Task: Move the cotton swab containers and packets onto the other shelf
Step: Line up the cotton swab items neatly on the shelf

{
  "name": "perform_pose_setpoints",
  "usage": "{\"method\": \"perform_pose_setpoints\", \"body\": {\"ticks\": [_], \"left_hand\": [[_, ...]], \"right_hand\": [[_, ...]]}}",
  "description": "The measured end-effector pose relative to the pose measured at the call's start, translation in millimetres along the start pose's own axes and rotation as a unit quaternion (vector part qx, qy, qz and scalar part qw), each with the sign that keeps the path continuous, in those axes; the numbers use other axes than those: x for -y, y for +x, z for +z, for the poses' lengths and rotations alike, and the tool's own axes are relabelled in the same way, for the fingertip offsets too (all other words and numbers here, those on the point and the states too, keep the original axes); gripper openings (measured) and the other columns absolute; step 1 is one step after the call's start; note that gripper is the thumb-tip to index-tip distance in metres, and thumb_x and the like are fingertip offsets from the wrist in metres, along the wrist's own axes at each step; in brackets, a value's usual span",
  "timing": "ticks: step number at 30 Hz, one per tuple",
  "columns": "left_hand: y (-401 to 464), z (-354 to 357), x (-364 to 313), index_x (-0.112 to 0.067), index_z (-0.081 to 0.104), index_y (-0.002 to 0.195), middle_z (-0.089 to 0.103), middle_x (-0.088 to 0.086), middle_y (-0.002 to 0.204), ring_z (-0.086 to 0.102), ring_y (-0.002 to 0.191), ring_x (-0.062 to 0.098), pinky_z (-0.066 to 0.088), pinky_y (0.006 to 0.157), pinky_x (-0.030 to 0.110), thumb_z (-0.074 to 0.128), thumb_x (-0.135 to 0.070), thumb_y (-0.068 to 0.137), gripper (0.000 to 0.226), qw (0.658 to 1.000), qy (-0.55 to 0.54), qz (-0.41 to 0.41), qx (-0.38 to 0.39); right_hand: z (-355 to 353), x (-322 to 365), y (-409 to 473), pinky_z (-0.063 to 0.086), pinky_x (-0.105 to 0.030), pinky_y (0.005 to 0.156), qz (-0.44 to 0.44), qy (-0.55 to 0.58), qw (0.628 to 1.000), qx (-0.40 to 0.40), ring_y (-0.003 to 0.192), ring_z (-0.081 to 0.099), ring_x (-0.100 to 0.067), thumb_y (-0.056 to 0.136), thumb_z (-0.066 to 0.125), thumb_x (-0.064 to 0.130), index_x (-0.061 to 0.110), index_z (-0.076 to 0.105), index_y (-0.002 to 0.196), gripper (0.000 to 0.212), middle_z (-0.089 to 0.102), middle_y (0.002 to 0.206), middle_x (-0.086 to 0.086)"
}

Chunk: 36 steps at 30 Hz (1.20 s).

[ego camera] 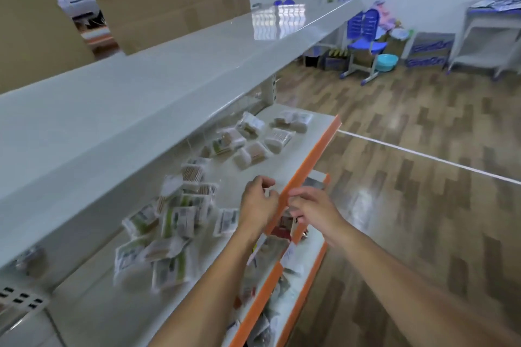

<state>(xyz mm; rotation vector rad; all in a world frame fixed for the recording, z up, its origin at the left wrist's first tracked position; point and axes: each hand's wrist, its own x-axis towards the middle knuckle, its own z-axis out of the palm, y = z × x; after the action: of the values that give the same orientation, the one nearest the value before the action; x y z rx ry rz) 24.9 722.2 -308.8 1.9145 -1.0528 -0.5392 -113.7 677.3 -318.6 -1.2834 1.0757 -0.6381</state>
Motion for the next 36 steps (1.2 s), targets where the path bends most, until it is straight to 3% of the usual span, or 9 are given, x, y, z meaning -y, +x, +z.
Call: {"method": "perform_pose_setpoints", "body": {"ticks": [5, 10, 16, 22, 24, 27, 31, 36], "left_hand": [[41, 13, 5, -0.018, 0.061, 0.115, 0.06, -0.001, 0.121, 0.056, 0.111, 0.015, 0.044, 0.096, 0.028, 0.055, -0.017, 0.091, 0.025, 0.999, 0.023, -0.021, 0.008], [74, 31, 5, -0.021, 0.062, 0.116, 0.061, -0.002, 0.121, 0.056, 0.112, 0.014, 0.045, 0.098, 0.031, 0.055, -0.018, 0.09, 0.027, 0.998, 0.041, -0.053, -0.013], [112, 51, -3, -0.021, 0.063, 0.114, 0.061, -0.001, 0.119, 0.053, 0.117, 0.017, 0.044, 0.103, 0.039, 0.057, -0.017, 0.086, 0.028, 0.989, 0.04, -0.098, -0.106], [134, 72, -17, -0.019, 0.062, 0.112, 0.058, -0.003, 0.118, 0.043, 0.118, 0.019, 0.037, 0.105, 0.036, 0.059, -0.012, 0.082, 0.031, 0.969, 0.086, -0.154, -0.176], [138, 77, -21, -0.019, 0.062, 0.11, 0.054, -0.012, 0.108, 0.041, 0.118, 0.017, 0.034, 0.105, 0.031, 0.061, -0.009, 0.081, 0.031, 0.962, 0.097, -0.157, -0.2], [141, 81, -22, -0.019, 0.062, 0.112, 0.038, -0.02, 0.096, 0.038, 0.119, 0.018, 0.032, 0.105, 0.03, 0.063, -0.008, 0.079, 0.035, 0.953, 0.096, -0.182, -0.223], [142, 86, -12, -0.02, 0.058, 0.121, 0.047, -0.002, 0.123, 0.036, 0.124, 0.021, 0.028, 0.105, 0.026, 0.065, -0.017, 0.078, 0.044, 0.945, 0.117, -0.21, -0.22], [156, 82, 1, -0.015, 0.054, 0.136, 0.043, 0.003, 0.149, 0.035, 0.138, 0.024, 0.026, 0.115, 0.027, 0.063, -0.011, 0.079, 0.058, 0.943, 0.207, -0.15, -0.212]], "right_hand": [[-11, 9, 49, 0.052, -0.027, 0.064, 0.003, 0.012, 1.0, 0.013, 0.07, 0.066, -0.017, 0.092, 0.066, 0.012, 0.017, 0.07, 0.103, 0.013, 0.073, 0.098, -0.007], [-19, 15, 111, 0.052, -0.021, 0.056, 0.004, -0.015, 0.999, 0.048, 0.063, 0.065, -0.01, 0.091, 0.065, 0.01, 0.019, 0.07, 0.101, 0.014, 0.073, 0.088, -0.005], [-28, 28, 186, 0.059, -0.038, 0.077, -0.029, -0.101, 0.986, 0.13, 0.078, 0.072, -0.014, 0.076, 0.066, 0.032, 0.032, 0.068, 0.096, 0.02, 0.074, 0.093, 0.003], [-49, 58, 244, 0.043, -0.014, 0.068, -0.139, -0.226, 0.952, 0.152, 0.088, 0.065, -0.001, 0.081, 0.068, 0.034, 0.034, 0.067, 0.103, 0.021, 0.068, 0.096, 0.018], [-53, 62, 260, 0.041, -0.012, 0.067, -0.162, -0.252, 0.942, 0.152, 0.088, 0.062, -0.002, 0.082, 0.071, 0.031, 0.028, 0.067, 0.109, 0.027, 0.067, 0.101, 0.013], [-52, 63, 280, 0.044, -0.026, 0.081, -0.186, -0.274, 0.933, 0.14, 0.105, 0.058, -0.018, 0.082, 0.075, 0.026, 0.018, 0.066, 0.118, 0.038, 0.061, 0.115, -0.003], [-46, 54, 294, 0.036, -0.04, 0.106, -0.194, -0.356, 0.905, 0.13, 0.13, 0.042, -0.032, 0.078, 0.079, 0.03, 0.016, 0.058, 0.133, 0.062, 0.05, 0.135, -0.015], [-33, 43, 306, 0.03, -0.041, 0.11, -0.197, -0.435, 0.871, 0.115, 0.135, 0.038, -0.036, 0.073, 0.081, 0.046, 0.023, 0.047, 0.146, 0.083, 0.04, 0.15, -0.013]]}}
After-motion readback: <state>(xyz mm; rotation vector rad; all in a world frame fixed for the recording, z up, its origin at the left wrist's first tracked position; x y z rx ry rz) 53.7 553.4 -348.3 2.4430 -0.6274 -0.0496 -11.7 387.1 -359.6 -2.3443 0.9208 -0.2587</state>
